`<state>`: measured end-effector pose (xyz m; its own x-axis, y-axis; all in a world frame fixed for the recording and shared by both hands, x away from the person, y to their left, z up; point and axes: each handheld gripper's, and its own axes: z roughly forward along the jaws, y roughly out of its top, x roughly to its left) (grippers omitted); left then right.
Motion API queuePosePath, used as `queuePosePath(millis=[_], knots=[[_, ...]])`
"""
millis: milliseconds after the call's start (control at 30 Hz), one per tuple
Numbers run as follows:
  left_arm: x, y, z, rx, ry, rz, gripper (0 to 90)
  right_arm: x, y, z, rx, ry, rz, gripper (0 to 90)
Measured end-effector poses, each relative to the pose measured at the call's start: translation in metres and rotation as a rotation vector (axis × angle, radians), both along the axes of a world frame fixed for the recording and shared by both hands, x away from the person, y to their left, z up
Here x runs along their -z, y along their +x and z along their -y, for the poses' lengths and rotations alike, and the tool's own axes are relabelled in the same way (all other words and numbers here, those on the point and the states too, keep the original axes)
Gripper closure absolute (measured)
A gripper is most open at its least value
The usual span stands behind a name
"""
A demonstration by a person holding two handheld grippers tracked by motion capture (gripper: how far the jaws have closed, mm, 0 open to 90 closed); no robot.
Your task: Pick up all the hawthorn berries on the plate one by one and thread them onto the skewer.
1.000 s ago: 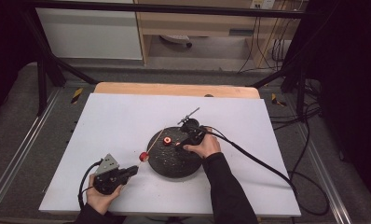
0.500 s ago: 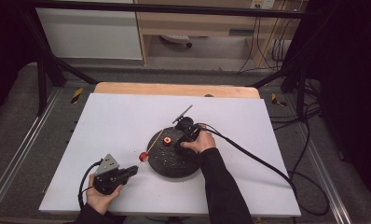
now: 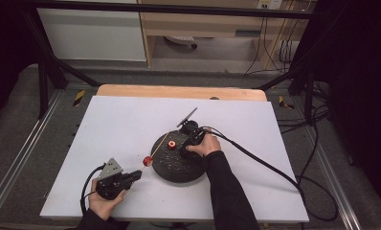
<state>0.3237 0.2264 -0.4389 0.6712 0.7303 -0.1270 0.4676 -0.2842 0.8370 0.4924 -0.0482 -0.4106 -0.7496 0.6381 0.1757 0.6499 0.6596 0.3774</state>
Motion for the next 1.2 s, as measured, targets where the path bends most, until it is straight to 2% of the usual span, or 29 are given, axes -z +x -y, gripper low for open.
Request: queuePosePath(millis=[400, 600, 933, 1200], knots=[[0.000, 0.000, 0.000, 0.000, 0.004, 0.002, 88.1, 0.002, 0.001, -0.001, 0.010, -0.009, -0.012, 62.3], [0.000, 0.000, 0.000, -0.001, 0.004, 0.002, 88.1, -0.001, -0.001, 0.000, 0.016, -0.009, -0.004, 62.6], [0.000, -0.001, 0.000, -0.002, 0.004, 0.006, 88.1, -0.021, -0.010, 0.008, 0.074, 0.079, 0.042, 62.7], [0.001, -0.001, 0.001, -0.003, 0.007, 0.006, 88.1, -0.027, -0.027, 0.022, 0.125, 0.172, 0.068, 62.6]])
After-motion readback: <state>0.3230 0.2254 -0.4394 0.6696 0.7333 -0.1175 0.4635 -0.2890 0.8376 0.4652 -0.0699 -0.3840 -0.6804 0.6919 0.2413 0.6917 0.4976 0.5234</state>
